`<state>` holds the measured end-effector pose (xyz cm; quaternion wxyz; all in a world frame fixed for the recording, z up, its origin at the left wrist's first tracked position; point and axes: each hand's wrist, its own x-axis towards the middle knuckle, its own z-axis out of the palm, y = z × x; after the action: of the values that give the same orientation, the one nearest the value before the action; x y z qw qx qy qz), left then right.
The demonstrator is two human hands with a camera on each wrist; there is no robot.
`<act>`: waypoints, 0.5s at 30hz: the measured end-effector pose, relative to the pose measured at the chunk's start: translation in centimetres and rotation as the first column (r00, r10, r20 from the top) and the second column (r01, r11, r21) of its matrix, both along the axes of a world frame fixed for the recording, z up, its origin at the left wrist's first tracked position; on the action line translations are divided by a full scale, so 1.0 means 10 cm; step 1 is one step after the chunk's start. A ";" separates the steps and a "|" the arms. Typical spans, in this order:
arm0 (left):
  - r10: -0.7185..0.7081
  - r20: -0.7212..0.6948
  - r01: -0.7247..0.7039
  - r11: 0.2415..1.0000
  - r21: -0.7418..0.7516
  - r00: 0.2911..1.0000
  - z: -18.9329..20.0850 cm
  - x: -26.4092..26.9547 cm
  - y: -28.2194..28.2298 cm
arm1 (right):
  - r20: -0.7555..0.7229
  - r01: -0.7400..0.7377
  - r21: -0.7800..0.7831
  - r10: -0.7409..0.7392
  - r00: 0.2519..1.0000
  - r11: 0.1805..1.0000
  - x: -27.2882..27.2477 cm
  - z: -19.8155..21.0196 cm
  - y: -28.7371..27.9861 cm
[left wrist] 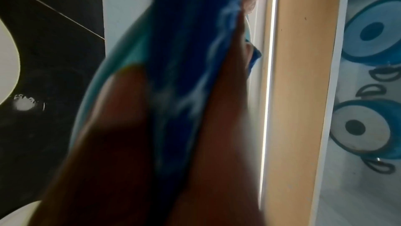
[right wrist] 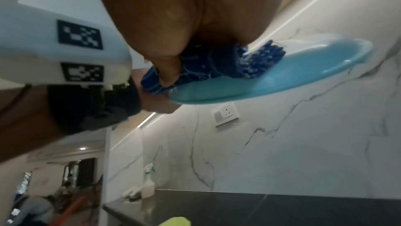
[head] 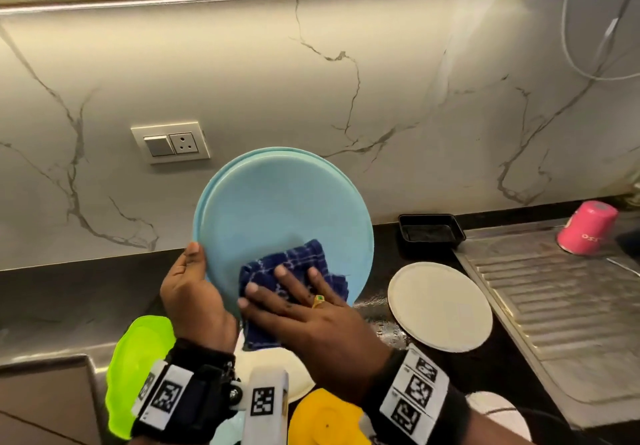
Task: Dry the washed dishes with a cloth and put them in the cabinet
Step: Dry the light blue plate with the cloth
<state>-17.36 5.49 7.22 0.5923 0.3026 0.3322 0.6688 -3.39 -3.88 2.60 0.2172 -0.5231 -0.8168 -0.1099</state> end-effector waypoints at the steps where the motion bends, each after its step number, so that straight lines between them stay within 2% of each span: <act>1: -0.009 0.002 0.009 1.000 0.012 1.000 0.00 -0.02 0.00 | 0.019 0.026 0.009 -0.027 0.999 1.000 0.12 -0.03 0.00; 2: -0.019 0.001 0.019 0.999 0.029 1.000 0.00 -0.04 0.00 | -0.013 0.060 0.008 -0.060 0.998 0.998 0.26 -0.07 0.02; 3: -0.018 -0.010 0.018 0.999 0.045 1.000 -0.02 -0.06 0.00 | -0.122 0.075 -0.048 -0.080 0.989 0.996 0.43 -0.11 0.08; 4: -0.006 -0.028 0.008 0.999 0.049 1.000 -0.02 -0.06 -0.01 | -0.296 0.076 -0.138 -0.115 0.948 0.987 0.58 -0.14 0.15; 6: 0.024 -0.055 -0.021 0.999 0.047 0.998 -0.03 -0.06 -0.02 | -0.619 0.054 -0.264 -0.212 0.756 0.963 0.88 -0.22 0.25; 7: 0.031 -0.054 -0.029 0.999 0.040 0.998 -0.03 -0.03 -0.03 | -0.707 0.061 -0.259 -0.232 0.668 0.964 0.96 -0.23 0.26; 8: 0.046 -0.050 -0.045 0.999 0.023 0.998 -0.04 0.01 -0.04 | -0.738 0.078 -0.238 -0.233 0.634 0.968 0.98 -0.23 0.26; 9: 0.073 -0.048 -0.073 0.997 0.002 0.996 -0.06 0.06 -0.05 | -0.724 0.082 -0.218 -0.218 0.655 0.972 0.96 -0.22 0.25; 10: 0.096 -0.043 -0.097 0.995 -0.019 0.994 -0.08 0.12 -0.06 | -0.667 0.064 -0.201 -0.184 0.722 0.977 0.87 -0.19 0.24; 12: 0.109 -0.020 -0.110 0.993 -0.041 0.994 -0.13 0.22 -0.08 | -0.429 0.012 -0.157 -0.079 0.900 0.987 0.60 -0.14 0.16; 13: 0.109 -0.019 -0.110 0.992 -0.055 0.994 -0.14 0.25 -0.08 | -0.288 -0.006 -0.101 -0.024 0.957 0.995 0.48 -0.17 0.11; 15: 0.120 -0.012 -0.121 0.988 -0.094 0.993 -0.18 0.27 -0.07 | -0.084 -0.018 0.023 0.020 0.996 1.000 0.39 -0.24 0.01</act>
<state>-14.70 4.82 5.45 0.5634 0.2554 0.3829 0.6860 0.47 -3.74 0.16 0.2583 -0.5168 -0.8107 -0.0950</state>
